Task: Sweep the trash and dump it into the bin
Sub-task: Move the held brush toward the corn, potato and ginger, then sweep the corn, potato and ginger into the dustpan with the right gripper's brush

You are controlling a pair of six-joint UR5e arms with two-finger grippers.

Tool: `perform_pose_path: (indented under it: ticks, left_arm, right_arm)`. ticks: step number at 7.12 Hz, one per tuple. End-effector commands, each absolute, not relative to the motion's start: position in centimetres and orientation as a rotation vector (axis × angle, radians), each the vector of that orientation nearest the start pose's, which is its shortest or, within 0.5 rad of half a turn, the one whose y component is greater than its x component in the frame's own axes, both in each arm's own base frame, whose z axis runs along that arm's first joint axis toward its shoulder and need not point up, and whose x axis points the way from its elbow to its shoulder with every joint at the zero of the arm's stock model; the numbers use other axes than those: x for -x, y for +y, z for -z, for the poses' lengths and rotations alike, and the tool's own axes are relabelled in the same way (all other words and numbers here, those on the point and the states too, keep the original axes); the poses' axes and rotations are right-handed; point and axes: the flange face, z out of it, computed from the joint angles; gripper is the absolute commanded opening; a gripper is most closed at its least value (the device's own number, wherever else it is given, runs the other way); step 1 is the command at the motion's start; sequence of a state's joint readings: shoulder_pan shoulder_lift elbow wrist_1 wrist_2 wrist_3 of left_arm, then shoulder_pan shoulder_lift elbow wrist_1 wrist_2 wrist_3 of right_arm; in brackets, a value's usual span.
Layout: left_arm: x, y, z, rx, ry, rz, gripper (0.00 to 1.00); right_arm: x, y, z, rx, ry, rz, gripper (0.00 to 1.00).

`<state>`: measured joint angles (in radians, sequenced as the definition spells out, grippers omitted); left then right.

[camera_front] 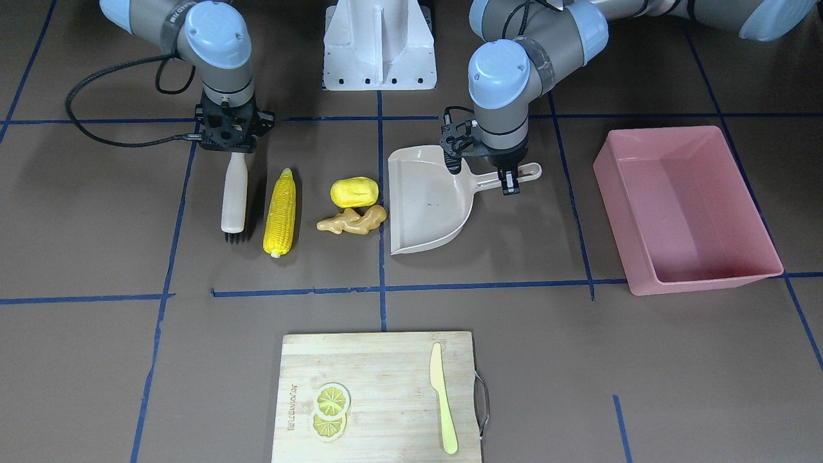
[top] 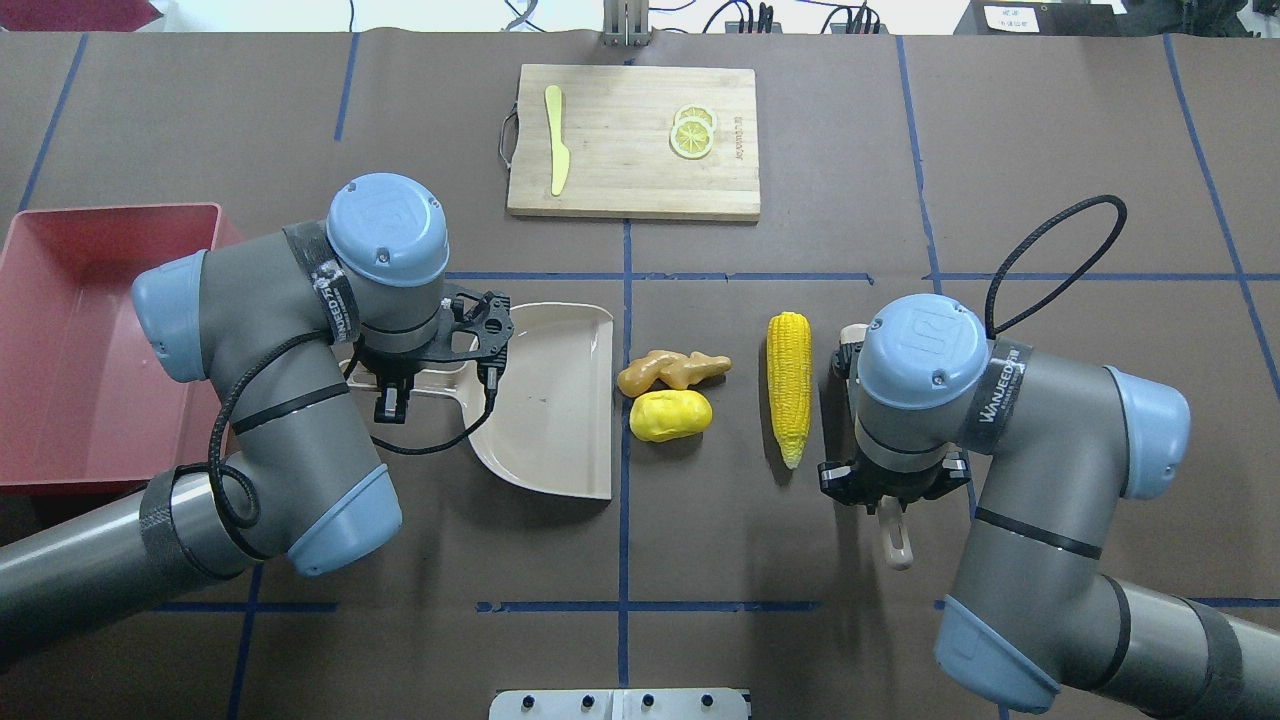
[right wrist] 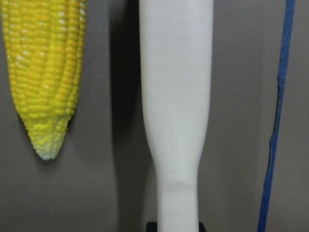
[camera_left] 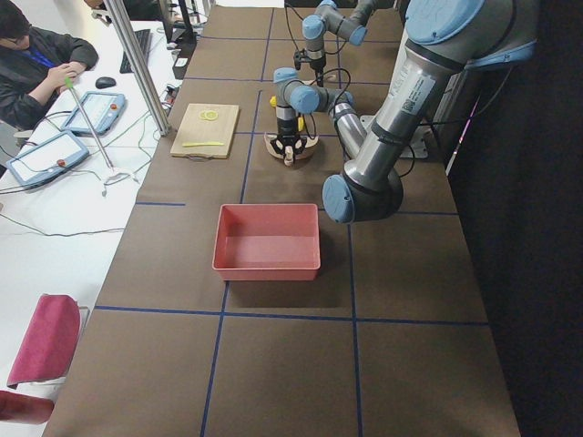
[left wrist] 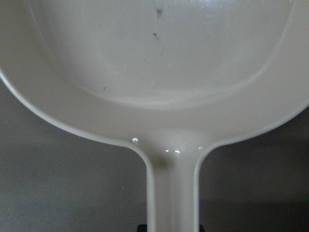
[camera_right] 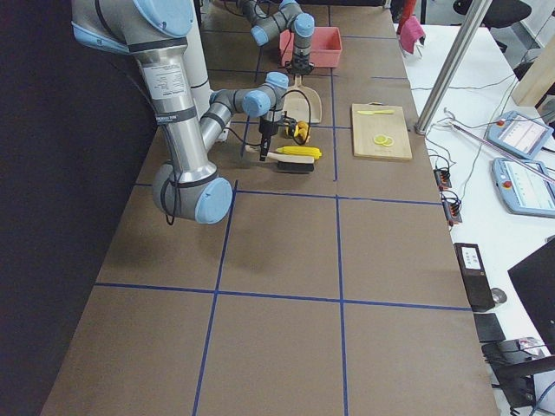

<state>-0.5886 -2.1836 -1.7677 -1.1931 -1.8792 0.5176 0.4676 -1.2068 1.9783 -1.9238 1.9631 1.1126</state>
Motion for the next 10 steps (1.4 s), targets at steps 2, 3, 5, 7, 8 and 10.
perform_pose_path:
  ticks: [2,3,5,7,8,10]
  left_arm:
    - [-48.0,-44.4,-26.9,-0.387,0.437,-1.529,0.02]
    - [-48.0,-44.4,-26.9,-0.380,0.436,-1.529,0.02]
    - [-48.0,-44.4,-26.7,-0.383,0.437,-1.527,0.02]
    - [-48.0,-44.4,-26.8,-0.381,0.436,-1.527,0.02]
    - [-48.0,-44.4,-26.7,-0.383,0.437,-1.527,0.02]
    - [-48.4,-44.0,-26.7,-0.381,0.439,-1.533,0.02]
  right_arm:
    - [50.9,-34.7,-30.8,0.164,-0.540,0.098,0.00]
    - [52.4,-34.6,-29.2,0.159,-0.555,0.110,0.00]
    - [54.4,-34.0,-26.3,0.148,-0.587,0.139,0.00]
    - [56.1,-32.6,-23.7,0.136,-0.626,0.175,0.00]
    - [57.1,-32.3,-23.0,0.124,-0.656,0.192,0.00]
    - [59.5,-32.4,-21.7,0.119,-0.683,0.200,0.00]
